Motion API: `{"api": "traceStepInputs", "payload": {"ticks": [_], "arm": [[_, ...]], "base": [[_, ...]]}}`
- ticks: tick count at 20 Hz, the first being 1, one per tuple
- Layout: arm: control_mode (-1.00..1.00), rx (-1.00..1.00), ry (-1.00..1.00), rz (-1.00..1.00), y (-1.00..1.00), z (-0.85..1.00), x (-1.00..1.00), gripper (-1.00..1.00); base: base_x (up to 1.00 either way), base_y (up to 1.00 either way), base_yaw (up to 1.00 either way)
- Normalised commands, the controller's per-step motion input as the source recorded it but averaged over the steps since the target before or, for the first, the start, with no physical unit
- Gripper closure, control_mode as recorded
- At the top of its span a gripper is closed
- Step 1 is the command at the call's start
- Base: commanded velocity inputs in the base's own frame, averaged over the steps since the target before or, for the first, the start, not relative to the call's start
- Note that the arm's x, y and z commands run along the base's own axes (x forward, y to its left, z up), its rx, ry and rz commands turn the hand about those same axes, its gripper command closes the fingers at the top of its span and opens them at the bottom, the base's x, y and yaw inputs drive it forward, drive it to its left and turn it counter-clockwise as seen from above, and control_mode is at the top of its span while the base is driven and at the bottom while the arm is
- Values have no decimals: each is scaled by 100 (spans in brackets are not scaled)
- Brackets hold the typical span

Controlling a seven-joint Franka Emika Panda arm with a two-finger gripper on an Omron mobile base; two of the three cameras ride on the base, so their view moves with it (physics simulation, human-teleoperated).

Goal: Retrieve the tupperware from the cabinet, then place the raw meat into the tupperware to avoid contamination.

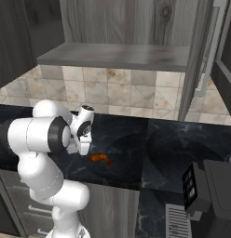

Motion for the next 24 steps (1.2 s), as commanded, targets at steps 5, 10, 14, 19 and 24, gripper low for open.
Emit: {"api": "traceStepInputs", "payload": {"ticks": [5,10,14,19,24], "arm": [[-100,0,-1,0,0,4,-1,-100],[-100,-3,-1,0,-3,17,-2,-100],[-100,-8,-1,-3,-16,25,-14,-100],[-100,-5,0,-7,-25,28,-26,-100],[-100,-2,-1,-9,-38,30,-31,-100]], "base": [[0,0,0],[0,0,0],[0,0,0],[0,0,0],[0,0,0]]}}
